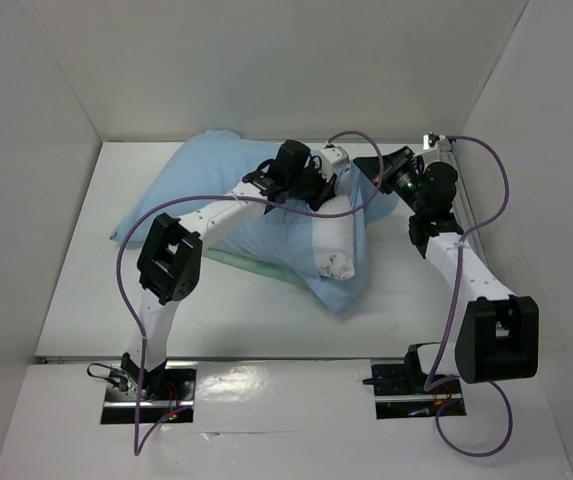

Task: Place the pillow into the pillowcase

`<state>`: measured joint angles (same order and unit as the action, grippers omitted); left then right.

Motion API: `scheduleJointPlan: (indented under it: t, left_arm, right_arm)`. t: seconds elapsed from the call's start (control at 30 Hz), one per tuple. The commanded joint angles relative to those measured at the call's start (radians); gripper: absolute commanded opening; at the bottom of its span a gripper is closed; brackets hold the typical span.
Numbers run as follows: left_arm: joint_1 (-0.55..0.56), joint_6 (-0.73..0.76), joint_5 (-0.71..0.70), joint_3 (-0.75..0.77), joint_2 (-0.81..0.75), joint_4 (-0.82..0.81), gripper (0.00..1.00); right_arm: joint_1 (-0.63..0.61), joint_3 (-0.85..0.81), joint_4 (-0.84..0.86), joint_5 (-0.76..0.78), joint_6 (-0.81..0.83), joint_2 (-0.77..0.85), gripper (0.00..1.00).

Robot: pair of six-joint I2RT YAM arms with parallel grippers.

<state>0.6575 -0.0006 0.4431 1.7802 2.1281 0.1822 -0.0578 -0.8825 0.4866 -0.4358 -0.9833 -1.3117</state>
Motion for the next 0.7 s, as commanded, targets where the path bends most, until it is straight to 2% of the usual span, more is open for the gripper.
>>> scheduleJointPlan:
  t: [0.0,0.23,0.4,0.5,0.6,0.63,0.67]
  left_arm:
    - [0.027,-0.068,0.095,-0.056,0.15,0.467,0.0]
    - [0.017,-0.128,0.092,0.111,0.217,0.467,0.0]
    - [0.008,-0.189,0.152,0.11,0.196,0.413,0.0]
    - [0.008,-0.2,0.14,0.085,0.153,0.385,0.0]
    - [0.008,-0.225,0.116,0.061,0.093,0.35,0.0]
    - [0.008,-0.225,0.102,0.061,0.081,0.35,0.0]
    - [0.008,-0.242,0.076,0.061,0.057,0.336,0.0]
  right_arm:
    - [0.049,-0.116,0.58,0.031,-0.12,0.182,0.0]
    - [0.049,-0.064,0.18,-0.07,0.023,0.371,0.0]
    - [0.049,0.029,-0.13,-0.122,0.124,0.414,0.0]
    - [0.049,0.076,-0.262,-0.123,0.207,0.437,0.0]
    - [0.049,0.097,-0.437,-0.037,0.303,0.453,0.0]
    - [0.049,0.097,-0.51,0.012,0.316,0.453,0.02]
    - [0.049,0.08,-0.581,0.028,0.343,0.439,0.1]
